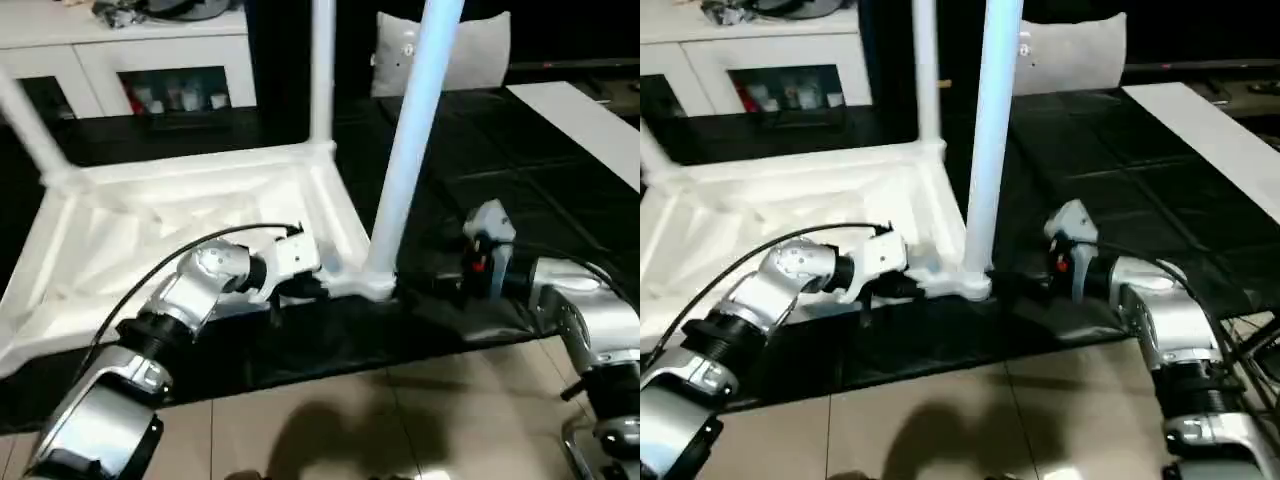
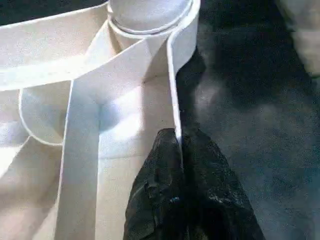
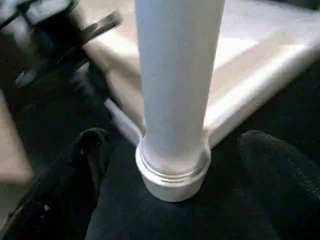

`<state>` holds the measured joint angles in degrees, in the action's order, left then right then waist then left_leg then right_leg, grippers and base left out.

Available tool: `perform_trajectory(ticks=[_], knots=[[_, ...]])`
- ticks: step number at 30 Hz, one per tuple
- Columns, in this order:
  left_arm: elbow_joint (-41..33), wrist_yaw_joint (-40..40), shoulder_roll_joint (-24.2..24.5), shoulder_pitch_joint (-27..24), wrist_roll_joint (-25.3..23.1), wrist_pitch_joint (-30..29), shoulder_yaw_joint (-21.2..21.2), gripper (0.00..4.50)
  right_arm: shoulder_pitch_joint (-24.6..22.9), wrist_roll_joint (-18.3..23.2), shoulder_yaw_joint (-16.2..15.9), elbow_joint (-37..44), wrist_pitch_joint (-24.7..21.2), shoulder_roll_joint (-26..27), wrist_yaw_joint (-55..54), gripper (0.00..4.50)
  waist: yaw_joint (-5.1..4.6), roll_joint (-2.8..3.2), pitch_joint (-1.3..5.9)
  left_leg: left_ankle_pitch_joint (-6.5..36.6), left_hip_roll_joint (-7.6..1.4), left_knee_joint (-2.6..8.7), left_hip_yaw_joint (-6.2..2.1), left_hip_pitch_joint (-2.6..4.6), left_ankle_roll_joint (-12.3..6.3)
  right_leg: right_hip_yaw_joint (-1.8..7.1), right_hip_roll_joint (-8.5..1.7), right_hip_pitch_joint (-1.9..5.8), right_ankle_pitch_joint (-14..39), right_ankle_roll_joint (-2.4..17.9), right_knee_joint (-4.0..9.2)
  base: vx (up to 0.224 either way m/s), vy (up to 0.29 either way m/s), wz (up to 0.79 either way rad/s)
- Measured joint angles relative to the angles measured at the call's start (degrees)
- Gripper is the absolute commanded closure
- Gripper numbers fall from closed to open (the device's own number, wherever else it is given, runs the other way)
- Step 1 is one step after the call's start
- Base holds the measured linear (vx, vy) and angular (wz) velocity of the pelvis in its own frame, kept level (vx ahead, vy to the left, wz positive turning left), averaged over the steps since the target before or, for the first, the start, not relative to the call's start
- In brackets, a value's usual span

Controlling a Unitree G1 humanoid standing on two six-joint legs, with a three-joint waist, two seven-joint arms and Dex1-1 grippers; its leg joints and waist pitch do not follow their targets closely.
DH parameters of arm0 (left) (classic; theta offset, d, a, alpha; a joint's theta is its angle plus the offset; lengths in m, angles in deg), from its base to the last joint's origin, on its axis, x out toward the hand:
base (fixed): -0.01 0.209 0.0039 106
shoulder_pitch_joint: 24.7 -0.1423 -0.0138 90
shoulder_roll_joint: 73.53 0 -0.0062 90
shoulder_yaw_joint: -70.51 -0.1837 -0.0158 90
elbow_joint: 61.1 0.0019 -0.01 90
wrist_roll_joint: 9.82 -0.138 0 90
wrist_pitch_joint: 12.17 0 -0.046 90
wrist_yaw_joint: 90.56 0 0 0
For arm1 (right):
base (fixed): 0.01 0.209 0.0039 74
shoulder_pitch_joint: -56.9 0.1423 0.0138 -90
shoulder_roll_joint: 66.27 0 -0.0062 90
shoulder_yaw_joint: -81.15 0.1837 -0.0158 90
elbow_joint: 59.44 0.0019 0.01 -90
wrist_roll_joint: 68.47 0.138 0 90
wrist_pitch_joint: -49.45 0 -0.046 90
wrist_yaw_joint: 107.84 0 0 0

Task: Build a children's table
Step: Rotate leg to tighten

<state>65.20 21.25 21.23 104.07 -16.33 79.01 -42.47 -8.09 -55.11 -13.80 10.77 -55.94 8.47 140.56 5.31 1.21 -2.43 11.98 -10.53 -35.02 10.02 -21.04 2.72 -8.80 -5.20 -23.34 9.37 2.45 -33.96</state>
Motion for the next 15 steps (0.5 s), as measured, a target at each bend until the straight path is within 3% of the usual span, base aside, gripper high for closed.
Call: perform_trajectory(ticks=[3,6,15], knots=[[-1.31,-3.86,1.32,-0.37,0.22,2.09,-1.61,4.50,-0.21,0.22,-1.51,0.66,-0.06,-0.95,4.46,0.05,0.65,0.00,0.00,-0.01,-0.01,-0.01,0.00,0.02,0.00,0.00,0.00,0.00,0.00,0.00,-0.07,0.000,0.000,0.00],[-1.98,-6.81,2.02,-0.39,0.32,3.33,-2.67,4.50,-0.30,1.11,-2.52,1.57,-0.64,-1.01,7.80,0.54,1.03,0.00,0.00,-0.01,-0.02,-0.08,0.00,0.06,0.02,0.01,0.00,0.05,-0.01,0.00,-0.09,0.000,0.000,0.00],[-3.42,-10.35,2.30,-0.60,0.66,4.87,-3.97,4.50,-0.63,3.12,-4.85,2.73,-3.05,-1.13,13.56,1.28,1.33,-0.01,0.00,0.01,-0.01,-0.14,0.00,0.13,0.07,0.06,-0.01,0.23,0.16,-0.27,-0.09,0.000,0.000,0.00]])
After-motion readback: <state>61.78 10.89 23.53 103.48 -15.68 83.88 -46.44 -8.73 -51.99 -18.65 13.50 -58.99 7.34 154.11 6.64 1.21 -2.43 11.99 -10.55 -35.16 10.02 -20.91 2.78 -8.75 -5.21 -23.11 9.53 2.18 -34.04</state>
